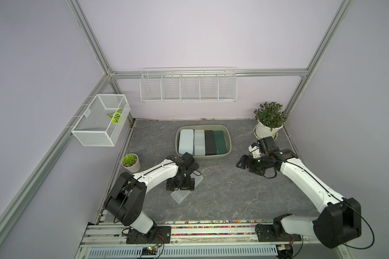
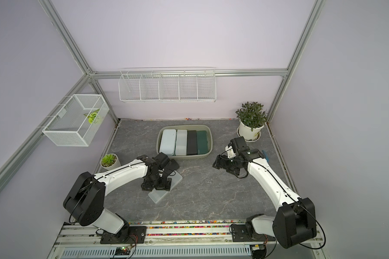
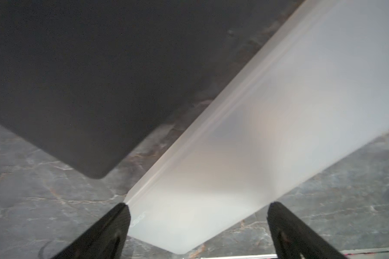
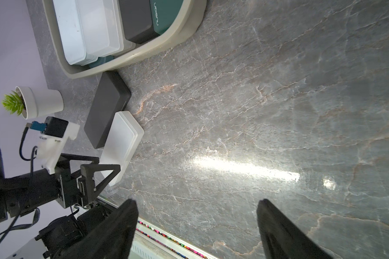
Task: Put the pencil case into the storage box
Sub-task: Pick up the pencil case from the center of the board.
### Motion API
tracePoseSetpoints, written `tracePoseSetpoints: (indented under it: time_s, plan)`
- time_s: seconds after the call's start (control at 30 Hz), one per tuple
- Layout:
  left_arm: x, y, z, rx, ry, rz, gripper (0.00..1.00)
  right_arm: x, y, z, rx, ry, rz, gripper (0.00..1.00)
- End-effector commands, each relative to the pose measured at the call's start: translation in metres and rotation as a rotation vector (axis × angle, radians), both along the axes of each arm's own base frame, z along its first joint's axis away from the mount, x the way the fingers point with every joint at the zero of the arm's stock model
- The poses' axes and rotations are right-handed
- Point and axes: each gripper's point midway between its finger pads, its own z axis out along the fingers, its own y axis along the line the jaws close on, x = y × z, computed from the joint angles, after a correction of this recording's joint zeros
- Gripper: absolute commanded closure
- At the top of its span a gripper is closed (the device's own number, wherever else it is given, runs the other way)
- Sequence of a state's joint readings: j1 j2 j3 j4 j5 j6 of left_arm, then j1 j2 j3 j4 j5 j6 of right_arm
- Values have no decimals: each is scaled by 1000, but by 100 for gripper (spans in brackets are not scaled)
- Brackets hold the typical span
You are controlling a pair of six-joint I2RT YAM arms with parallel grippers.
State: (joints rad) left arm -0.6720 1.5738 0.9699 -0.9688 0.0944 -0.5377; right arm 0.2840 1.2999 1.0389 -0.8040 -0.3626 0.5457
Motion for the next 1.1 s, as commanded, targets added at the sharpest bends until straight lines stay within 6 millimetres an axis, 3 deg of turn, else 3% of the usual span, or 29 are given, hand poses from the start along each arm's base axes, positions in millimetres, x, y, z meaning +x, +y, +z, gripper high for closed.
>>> tracePoseSetpoints:
  time_s: [0.0,0.1,0.37,0.7,0.9,1.07]
  plan:
    - [-1,-24,-2,-111,18,24,0,-10,-3,-1,-13,12,-3,12]
    - [4,-37,4,-162,13,30,0,-13,-4,-3,-13,15,-3,12]
    - [11,-61,-15,-212,55,21,0,-15,-4,-3,-7,11,-1,12]
    - [5,-132,-28,-315,143,-106,0,-20,1,-5,1,23,6,12]
    - [29,-163,3,-360,58,-146,0,-24,17,-13,-4,40,41,12]
    - [47,-153,46,-317,-73,-153,0,-25,34,-16,-19,33,89,11]
